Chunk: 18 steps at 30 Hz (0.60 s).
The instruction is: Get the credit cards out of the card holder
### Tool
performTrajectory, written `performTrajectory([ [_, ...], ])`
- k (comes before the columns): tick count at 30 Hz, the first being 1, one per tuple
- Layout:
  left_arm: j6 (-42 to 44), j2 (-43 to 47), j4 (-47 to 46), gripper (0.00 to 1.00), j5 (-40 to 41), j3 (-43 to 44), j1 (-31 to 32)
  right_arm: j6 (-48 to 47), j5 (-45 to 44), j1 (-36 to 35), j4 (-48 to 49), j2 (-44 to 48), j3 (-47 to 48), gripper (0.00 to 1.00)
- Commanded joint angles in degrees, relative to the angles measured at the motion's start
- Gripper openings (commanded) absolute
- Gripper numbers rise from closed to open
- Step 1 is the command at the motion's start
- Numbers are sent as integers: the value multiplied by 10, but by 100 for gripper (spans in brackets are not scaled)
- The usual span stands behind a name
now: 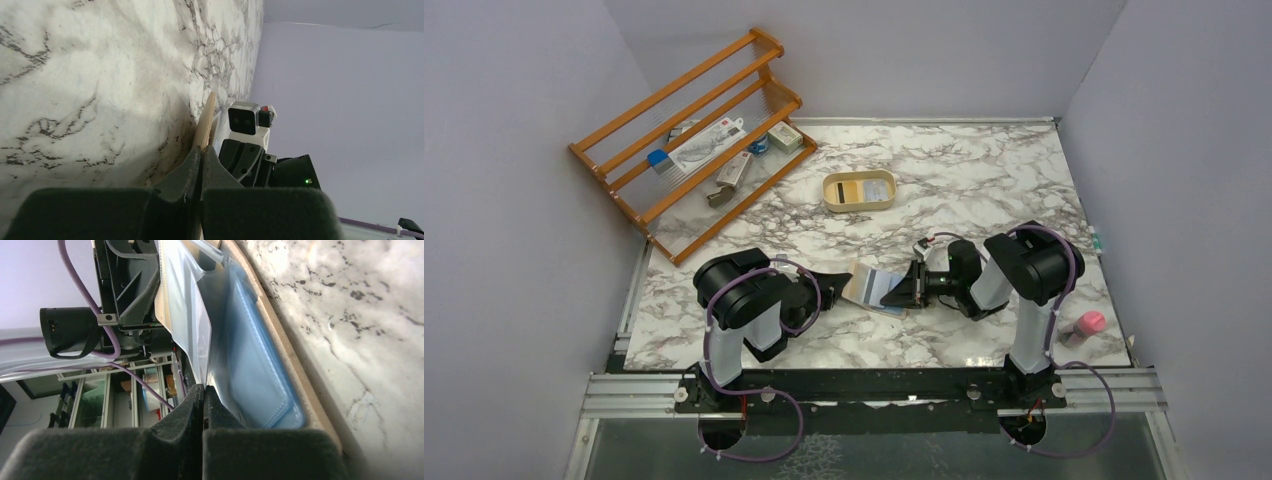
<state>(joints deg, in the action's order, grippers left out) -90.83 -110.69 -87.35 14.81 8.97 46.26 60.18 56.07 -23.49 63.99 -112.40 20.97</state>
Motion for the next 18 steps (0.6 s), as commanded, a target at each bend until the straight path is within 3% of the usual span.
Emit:
performTrajectory([
  [1, 2, 4, -153, 0, -3, -4, 2, -5, 12, 6, -1, -4, -8, 1],
  [11, 5, 9, -152, 0, 3, -13, 2, -67, 9, 34, -154, 102, -20, 1],
  [18, 11, 23, -153, 0, 9, -23, 0, -173, -36, 47, -413, 222, 19, 1],
])
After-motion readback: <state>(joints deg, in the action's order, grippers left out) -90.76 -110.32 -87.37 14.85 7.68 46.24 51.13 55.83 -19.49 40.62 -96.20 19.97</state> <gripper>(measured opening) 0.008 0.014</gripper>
